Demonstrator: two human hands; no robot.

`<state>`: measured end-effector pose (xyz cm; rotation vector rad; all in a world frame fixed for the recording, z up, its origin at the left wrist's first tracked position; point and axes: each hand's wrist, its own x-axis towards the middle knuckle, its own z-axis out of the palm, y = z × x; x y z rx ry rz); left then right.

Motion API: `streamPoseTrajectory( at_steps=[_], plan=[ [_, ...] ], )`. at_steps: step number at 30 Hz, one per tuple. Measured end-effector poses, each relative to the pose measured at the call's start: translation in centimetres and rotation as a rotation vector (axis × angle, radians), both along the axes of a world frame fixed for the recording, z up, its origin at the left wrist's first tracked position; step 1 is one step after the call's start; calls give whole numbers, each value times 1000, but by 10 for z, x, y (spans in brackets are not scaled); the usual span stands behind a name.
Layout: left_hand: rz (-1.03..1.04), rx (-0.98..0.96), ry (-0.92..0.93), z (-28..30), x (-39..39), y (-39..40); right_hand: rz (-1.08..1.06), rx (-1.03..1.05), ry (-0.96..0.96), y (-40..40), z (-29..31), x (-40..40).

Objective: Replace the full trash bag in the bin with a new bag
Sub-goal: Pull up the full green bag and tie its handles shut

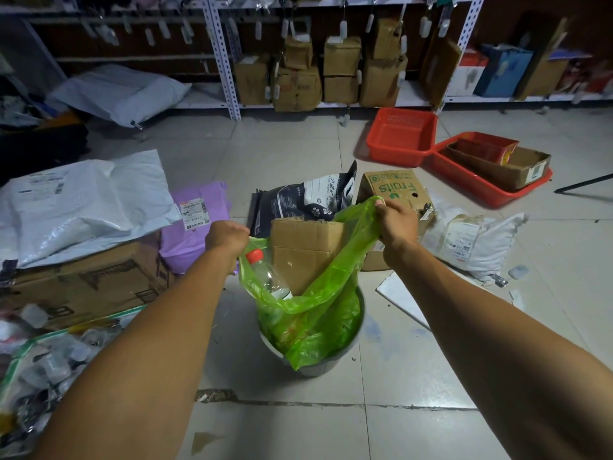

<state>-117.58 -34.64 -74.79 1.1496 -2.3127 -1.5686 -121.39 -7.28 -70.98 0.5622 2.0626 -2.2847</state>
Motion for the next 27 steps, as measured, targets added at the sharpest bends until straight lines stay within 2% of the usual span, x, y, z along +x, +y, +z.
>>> streamPoseTrajectory(
  at_steps=[3,8,11,19,27],
  plan=[
    [-114,100,-102,5,5,0,-22,19,-38,4,-3,0],
    [-250,69,-229,17,14,1,66,172,-113,5,-10,3],
    [-229,3,-156,18,12,0,82,250,-68,3,-8,6],
    [24,-66,45,14,15,4,-50,215,97,5,11,-4],
    [-22,-66,56,20,26,0,-31,253,156,11,4,5]
  ],
)
